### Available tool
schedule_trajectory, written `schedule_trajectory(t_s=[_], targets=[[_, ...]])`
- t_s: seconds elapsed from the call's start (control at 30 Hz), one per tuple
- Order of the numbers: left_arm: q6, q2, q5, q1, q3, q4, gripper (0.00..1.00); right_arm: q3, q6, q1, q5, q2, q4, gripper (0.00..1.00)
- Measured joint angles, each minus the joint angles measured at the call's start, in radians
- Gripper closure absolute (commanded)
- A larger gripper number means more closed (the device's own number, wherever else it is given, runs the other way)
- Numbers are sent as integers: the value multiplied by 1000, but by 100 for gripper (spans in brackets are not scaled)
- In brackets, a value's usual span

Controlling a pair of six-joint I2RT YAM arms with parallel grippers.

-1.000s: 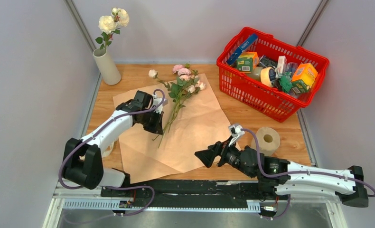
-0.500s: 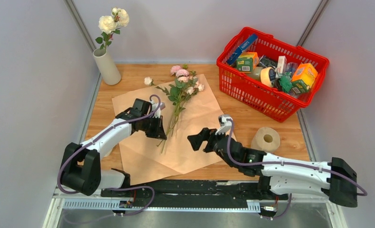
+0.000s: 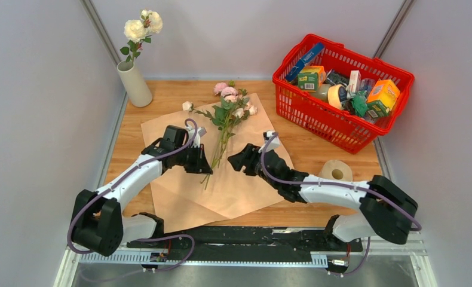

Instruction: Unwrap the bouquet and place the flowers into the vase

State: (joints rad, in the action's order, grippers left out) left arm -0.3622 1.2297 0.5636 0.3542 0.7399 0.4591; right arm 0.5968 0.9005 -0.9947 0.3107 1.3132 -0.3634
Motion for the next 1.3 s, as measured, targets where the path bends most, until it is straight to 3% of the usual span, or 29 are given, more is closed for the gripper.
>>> schedule_trajectory(t_s=[0.27,0.4,0.83,0.93,1.07,1.3], targets=[[1,1,-1,0,-31,-14,100,117,87,43,-124,254,-91,49],[0,5,-4,0,-35,-25,100,164,105,47,-183,346,-129,49],[0,21,-17,0,-58,-37,100,212,137,58,-222,473,-154,65],[0,21,-26,0,-58,-37,100,229,144,64,-225,489,-158,62],[-6,20,-35,0,-58,-37,100,229,142,69,-245,494,-163,48],[-16,17,-41,0,-58,-36,100,186,112,69,-273,429,-150,58]])
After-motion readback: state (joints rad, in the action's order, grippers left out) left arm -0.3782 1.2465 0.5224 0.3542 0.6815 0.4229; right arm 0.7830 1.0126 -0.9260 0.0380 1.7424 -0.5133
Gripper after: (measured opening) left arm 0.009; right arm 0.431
